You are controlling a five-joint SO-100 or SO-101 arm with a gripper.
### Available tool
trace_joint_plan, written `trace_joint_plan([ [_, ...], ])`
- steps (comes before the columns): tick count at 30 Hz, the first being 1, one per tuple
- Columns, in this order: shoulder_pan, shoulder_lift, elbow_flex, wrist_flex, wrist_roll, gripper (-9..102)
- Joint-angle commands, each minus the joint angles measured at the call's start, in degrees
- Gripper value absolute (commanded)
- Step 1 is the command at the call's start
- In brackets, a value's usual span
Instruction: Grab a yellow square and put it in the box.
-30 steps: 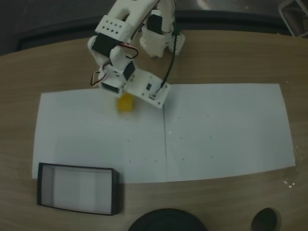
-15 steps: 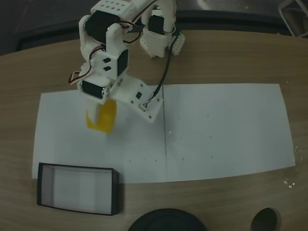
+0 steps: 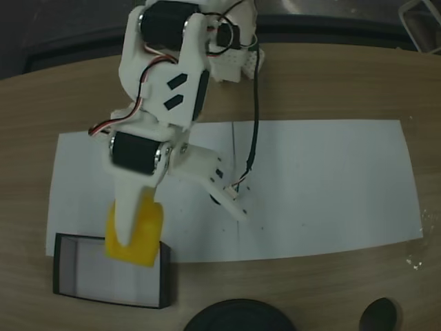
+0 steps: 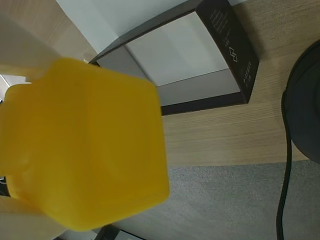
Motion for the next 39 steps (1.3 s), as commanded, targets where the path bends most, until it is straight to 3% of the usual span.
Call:
trace_joint_plan([
  [1,2.1,-6.9,-10.3,-2.1,0.6,13],
  [14,8.4,-38.4,-40.4,5.6,0.7,14],
  [21,8.1,-41.0,-48.6,13.1,3.2,36],
  [24,8.0,-41.0,-54.2,17.8,3.2,32],
  [29,7.3,-41.0,-72.6,28.8,9.1,6],
  [32,4.0,-35.2,-71.8,34.2,9.3,6],
  [39,-2.5,-12.6,-54.8,34.8,11.4,6],
])
